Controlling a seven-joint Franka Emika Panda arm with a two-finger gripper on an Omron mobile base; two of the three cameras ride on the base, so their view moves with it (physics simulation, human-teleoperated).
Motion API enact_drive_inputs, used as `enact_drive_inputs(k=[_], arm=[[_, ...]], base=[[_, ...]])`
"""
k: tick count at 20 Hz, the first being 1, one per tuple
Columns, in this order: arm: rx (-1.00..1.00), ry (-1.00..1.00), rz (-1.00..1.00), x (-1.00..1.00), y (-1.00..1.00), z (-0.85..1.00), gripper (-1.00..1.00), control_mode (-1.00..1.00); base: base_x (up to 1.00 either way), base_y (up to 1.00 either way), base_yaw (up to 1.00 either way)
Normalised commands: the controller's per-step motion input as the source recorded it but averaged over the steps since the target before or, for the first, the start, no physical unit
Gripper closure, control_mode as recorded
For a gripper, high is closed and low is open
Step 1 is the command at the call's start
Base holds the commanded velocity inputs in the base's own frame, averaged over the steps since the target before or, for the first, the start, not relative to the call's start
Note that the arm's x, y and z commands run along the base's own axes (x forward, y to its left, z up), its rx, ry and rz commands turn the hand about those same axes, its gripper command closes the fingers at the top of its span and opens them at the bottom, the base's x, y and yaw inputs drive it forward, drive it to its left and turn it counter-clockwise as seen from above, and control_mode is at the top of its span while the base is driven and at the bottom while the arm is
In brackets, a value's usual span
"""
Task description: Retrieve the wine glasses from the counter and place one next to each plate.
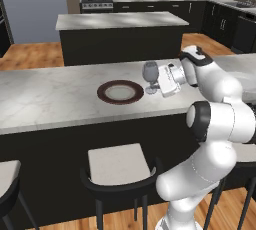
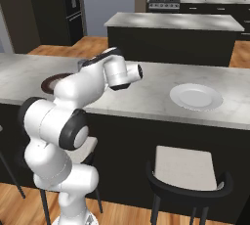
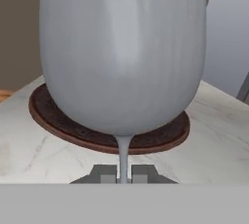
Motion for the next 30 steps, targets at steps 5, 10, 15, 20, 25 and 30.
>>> enact_drive_inputs(k=[5, 10, 15, 20, 25, 30], arm=[[0.01, 0.00, 0.00, 0.34, 0.00, -0.01, 1.00, -1.00], [0.00, -0.03, 0.00, 0.22, 0.00, -0.06, 1.00, -1.00], [0.00, -0.01, 0.00, 0.14, 0.00, -0.24, 1.00, -1.00], [0.00, 0.00, 0.00, 0.14, 0.00, -0.27, 1.00, -1.00], [0.00, -0.03, 0.00, 0.00, 0.00, -0.06, -1.00, -1.00], [0.00, -0.04, 0.00, 0.00, 0.00, 0.00, -1.00, -1.00]], base=[[0.00, 0.00, 0.00], [0.00, 0.00, 0.00], [0.00, 0.00, 0.00], [0.00, 0.00, 0.00], [0.00, 0.00, 0.00], [0.00, 0.00, 0.00]])
